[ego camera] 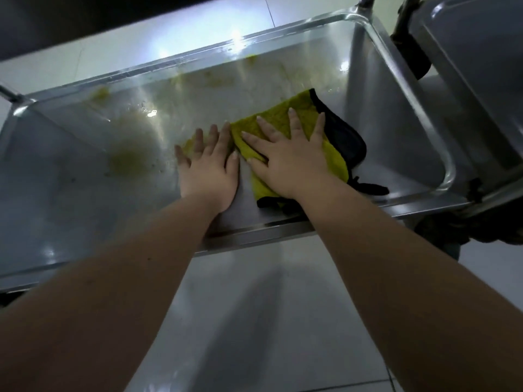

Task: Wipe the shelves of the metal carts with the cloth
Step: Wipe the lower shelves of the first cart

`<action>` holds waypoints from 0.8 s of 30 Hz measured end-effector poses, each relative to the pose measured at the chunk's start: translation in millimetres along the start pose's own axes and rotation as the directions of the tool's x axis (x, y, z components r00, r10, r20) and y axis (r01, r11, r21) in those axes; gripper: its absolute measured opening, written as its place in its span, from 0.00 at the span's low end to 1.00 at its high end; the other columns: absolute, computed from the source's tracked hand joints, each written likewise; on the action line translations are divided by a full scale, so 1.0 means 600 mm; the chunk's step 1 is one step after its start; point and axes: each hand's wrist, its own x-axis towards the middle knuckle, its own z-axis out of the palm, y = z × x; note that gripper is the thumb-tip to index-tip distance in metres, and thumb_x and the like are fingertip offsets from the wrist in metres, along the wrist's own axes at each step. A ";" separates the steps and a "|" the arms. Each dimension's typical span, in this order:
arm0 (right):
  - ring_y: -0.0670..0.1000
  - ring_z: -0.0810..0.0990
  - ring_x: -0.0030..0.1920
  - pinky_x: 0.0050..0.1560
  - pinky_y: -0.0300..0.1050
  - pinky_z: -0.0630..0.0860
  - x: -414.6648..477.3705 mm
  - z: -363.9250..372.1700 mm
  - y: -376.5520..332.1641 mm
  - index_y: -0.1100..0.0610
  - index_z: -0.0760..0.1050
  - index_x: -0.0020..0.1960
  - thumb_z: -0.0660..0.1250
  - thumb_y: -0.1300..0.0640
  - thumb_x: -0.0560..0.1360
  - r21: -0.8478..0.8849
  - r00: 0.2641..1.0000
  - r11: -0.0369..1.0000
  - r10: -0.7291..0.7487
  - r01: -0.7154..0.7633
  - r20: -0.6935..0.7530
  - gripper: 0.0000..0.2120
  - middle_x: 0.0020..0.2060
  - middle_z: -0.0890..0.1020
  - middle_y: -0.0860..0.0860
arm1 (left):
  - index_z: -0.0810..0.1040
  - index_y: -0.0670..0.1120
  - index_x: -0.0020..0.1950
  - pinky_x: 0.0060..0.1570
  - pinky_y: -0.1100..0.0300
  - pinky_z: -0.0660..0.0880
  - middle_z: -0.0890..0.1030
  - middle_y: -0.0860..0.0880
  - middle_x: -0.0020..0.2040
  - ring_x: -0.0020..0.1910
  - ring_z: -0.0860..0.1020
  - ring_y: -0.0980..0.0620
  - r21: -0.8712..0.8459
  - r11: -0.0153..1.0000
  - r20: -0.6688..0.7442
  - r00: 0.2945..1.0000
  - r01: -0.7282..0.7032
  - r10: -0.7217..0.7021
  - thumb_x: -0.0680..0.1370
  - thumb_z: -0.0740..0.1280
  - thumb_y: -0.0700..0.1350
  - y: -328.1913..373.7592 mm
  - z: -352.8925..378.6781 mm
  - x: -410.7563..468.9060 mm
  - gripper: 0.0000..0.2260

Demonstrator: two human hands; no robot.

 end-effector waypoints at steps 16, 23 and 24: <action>0.67 0.38 0.76 0.65 0.77 0.34 0.094 -0.007 -0.028 0.34 0.44 0.76 0.42 0.36 0.79 0.050 0.986 0.990 0.129 -0.135 0.108 0.26 0.78 0.44 0.40 | 0.47 0.49 0.80 0.74 0.42 0.41 0.45 0.50 0.80 0.79 0.45 0.47 0.041 0.999 0.022 1.000 -0.001 0.000 0.83 0.45 0.51 -0.006 0.009 0.004 0.26; 0.60 0.42 0.78 0.73 0.67 0.39 0.100 -0.021 0.099 0.31 0.47 0.75 0.45 0.34 0.79 0.081 0.988 0.988 0.123 -0.131 0.092 0.25 0.78 0.48 0.38 | 0.48 0.51 0.80 0.75 0.42 0.41 0.47 0.49 0.80 0.79 0.47 0.47 0.013 1.000 0.005 1.000 -0.017 0.017 0.83 0.46 0.51 -0.007 0.010 0.008 0.25; 0.61 0.43 0.78 0.73 0.67 0.39 0.095 -0.027 0.148 0.32 0.47 0.76 0.45 0.34 0.79 0.071 0.973 0.972 0.218 -0.224 0.079 0.25 0.78 0.49 0.39 | 0.48 0.51 0.80 0.75 0.42 0.41 0.47 0.49 0.80 0.79 0.47 0.46 0.010 1.000 0.001 1.000 -0.020 0.020 0.83 0.47 0.51 -0.007 0.010 0.009 0.25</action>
